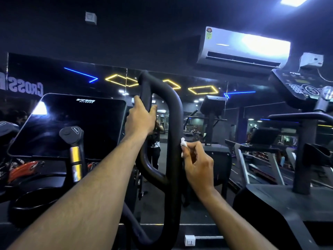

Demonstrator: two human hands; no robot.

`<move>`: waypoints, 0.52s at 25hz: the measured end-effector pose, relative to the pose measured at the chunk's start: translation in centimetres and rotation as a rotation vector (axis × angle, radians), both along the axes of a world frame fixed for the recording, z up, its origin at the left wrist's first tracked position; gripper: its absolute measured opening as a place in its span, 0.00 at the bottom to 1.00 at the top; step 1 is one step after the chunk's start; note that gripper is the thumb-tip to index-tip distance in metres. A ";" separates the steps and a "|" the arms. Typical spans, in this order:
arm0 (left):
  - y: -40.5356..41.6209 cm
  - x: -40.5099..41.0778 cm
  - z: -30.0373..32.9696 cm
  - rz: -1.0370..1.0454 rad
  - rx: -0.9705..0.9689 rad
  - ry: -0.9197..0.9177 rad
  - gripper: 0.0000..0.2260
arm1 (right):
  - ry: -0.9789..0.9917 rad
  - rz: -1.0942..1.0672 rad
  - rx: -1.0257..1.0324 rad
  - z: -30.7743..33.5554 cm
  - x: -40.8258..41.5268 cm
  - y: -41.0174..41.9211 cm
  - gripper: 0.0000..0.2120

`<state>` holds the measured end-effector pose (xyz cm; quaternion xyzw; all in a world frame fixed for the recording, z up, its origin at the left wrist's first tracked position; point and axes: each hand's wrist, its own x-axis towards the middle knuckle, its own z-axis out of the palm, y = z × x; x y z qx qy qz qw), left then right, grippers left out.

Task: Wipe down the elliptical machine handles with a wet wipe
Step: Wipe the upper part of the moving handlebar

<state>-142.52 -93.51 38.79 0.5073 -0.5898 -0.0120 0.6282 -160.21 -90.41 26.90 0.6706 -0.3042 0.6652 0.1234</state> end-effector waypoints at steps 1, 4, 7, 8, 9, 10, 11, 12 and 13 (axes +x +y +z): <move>-0.1 0.0 0.1 0.009 -0.002 0.001 0.23 | 0.003 0.018 0.003 0.8 0.1 -0.4 0.04; -0.4 0.1 -0.1 0.016 -0.009 0.004 0.22 | -0.062 0.022 -0.031 5.1 0.9 -1.3 0.06; -0.4 0.0 -0.2 0.026 -0.008 -0.002 0.22 | -0.188 0.071 -0.002 5.9 1.8 -1.9 0.08; -0.5 0.0 -0.1 0.030 -0.003 -0.001 0.23 | -0.226 0.091 0.035 4.9 1.8 -1.7 0.09; -0.4 0.0 -0.1 0.035 0.003 0.000 0.24 | -0.246 0.118 0.076 3.6 1.7 -1.4 0.10; -0.3 0.0 -0.1 0.041 0.007 -0.002 0.24 | -0.237 0.141 0.099 2.1 1.5 -1.1 0.11; -0.3 -0.1 -0.1 0.047 0.005 -0.007 0.24 | -0.201 0.157 0.106 0.9 1.2 -0.6 0.11; -0.4 -0.1 -0.1 0.054 0.005 -0.010 0.23 | -0.153 0.164 0.099 0.1 0.9 -0.3 0.10; -0.4 -0.2 -0.1 0.062 0.006 -0.014 0.23 | -0.110 0.159 0.081 0.0 0.7 -0.2 0.09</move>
